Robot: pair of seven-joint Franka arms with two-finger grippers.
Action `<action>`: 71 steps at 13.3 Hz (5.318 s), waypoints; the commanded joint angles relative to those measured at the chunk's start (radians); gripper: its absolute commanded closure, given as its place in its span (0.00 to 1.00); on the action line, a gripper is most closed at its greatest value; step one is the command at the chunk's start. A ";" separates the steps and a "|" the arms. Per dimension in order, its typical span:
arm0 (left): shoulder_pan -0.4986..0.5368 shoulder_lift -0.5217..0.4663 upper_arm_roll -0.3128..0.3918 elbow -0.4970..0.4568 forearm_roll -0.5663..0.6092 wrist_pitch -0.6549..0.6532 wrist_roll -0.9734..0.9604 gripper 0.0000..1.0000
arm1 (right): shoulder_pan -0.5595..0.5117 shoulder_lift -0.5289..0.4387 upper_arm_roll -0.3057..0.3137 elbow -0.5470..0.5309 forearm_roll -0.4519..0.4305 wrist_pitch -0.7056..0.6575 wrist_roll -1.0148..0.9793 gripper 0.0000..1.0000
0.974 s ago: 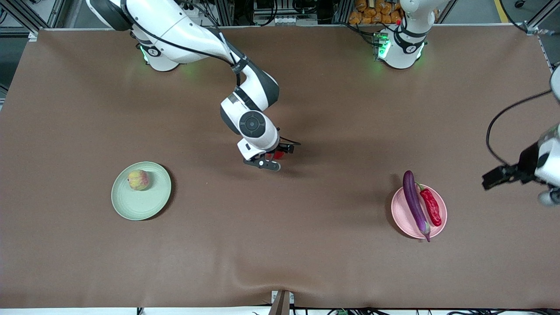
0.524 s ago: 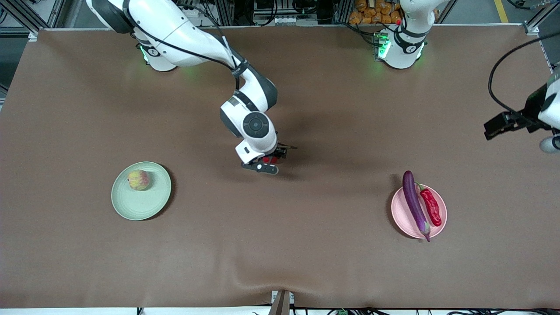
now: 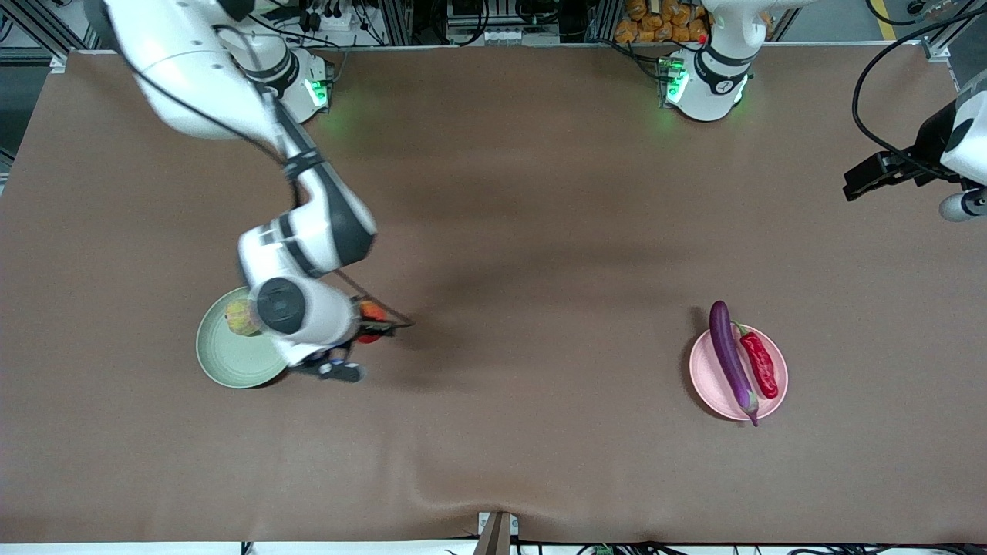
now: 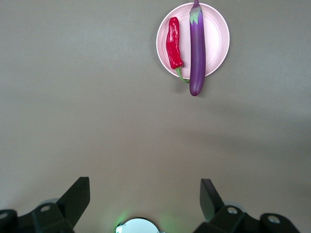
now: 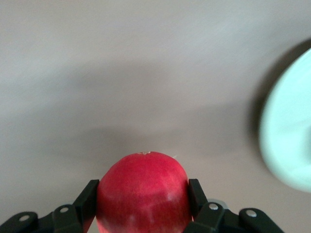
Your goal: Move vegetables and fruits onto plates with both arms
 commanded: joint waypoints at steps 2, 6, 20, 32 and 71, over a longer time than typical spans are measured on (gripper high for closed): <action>-0.039 -0.026 0.009 0.025 -0.014 0.016 0.004 0.00 | -0.171 -0.013 0.023 -0.023 -0.016 -0.016 -0.257 1.00; -0.039 0.000 0.009 0.067 -0.014 0.029 0.005 0.00 | -0.236 -0.004 0.022 -0.110 -0.021 0.094 -0.336 1.00; -0.047 0.003 0.009 0.073 -0.020 0.021 0.050 0.00 | -0.299 -0.033 0.040 -0.023 0.016 0.158 -0.443 0.00; -0.044 -0.007 0.009 0.074 -0.022 0.019 0.053 0.00 | -0.236 -0.351 0.033 0.266 -0.015 -0.503 -0.399 0.00; -0.025 -0.027 0.014 0.120 -0.019 -0.068 0.096 0.00 | -0.353 -0.709 0.030 -0.110 0.082 -0.427 -0.514 0.00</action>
